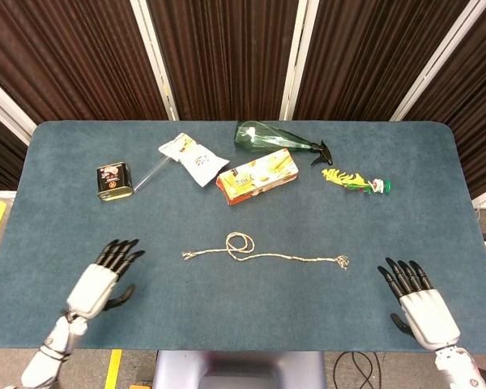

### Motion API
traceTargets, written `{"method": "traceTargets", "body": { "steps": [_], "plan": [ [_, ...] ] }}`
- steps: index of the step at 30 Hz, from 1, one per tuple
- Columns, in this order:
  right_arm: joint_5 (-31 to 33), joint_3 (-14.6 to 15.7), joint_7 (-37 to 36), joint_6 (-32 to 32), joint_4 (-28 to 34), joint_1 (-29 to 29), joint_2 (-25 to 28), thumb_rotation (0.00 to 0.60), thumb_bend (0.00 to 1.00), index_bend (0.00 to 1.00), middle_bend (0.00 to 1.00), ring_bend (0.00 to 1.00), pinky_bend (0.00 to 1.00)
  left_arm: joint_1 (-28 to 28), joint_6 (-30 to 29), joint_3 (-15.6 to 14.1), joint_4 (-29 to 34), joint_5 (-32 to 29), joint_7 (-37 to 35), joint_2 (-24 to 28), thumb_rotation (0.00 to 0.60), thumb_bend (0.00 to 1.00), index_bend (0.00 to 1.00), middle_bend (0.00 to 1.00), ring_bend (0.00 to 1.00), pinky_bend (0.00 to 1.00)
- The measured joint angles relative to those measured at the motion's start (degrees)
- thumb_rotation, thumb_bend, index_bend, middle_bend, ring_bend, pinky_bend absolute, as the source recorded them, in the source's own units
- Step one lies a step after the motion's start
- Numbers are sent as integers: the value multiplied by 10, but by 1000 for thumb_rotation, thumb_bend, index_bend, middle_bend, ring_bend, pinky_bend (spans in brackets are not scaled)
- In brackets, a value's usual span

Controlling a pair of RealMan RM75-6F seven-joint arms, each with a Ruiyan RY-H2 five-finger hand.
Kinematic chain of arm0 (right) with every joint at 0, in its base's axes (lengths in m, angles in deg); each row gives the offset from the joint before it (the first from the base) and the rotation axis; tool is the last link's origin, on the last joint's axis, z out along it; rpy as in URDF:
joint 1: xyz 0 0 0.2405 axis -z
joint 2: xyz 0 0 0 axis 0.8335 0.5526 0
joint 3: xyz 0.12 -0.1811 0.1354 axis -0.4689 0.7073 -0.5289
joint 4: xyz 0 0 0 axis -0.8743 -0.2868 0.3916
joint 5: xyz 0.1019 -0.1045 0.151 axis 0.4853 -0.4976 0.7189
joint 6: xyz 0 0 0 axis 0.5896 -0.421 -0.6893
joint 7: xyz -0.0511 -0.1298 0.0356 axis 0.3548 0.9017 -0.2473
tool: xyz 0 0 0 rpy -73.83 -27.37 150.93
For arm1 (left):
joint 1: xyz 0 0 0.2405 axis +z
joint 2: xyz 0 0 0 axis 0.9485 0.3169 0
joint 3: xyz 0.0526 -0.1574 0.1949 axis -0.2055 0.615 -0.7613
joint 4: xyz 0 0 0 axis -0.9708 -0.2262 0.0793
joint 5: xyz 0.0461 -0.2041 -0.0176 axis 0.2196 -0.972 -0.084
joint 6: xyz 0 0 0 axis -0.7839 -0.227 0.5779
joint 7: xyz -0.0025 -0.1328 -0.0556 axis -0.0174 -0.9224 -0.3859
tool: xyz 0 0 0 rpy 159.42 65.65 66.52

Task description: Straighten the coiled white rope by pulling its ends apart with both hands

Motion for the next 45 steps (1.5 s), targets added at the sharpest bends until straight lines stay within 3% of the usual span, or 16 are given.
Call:
{"method": "traceTargets", "body": {
  "steps": [4,11,22,37,45],
  "plan": [
    [15,-8,11,-13,1,-7,-5,600,335,0,0,0,0,-35,55,19,-18,-32,27,-49,600,437,273,0,0,47],
    [31,-18,25,-29,6,-19,-10,600,334,0,0,0,0,-75,102,50,-64,-83,76,-129,600,434,354,3,0,50],
    [45,-20,38,-41,4,-26,-15,600,335,0,0,0,0,-123,135,75,-148,-128,103,-225,600,430,372,28,0,57],
    [51,-19,30,-37,-3,-27,-16,600,335,0,0,0,0,-150,144,82,-236,-162,127,-279,600,421,435,50,0,66],
    [53,-18,34,-36,-3,-28,-17,600,334,0,0,0,0,-155,137,76,-251,-163,121,-288,600,419,531,81,0,72]
  ]
}}
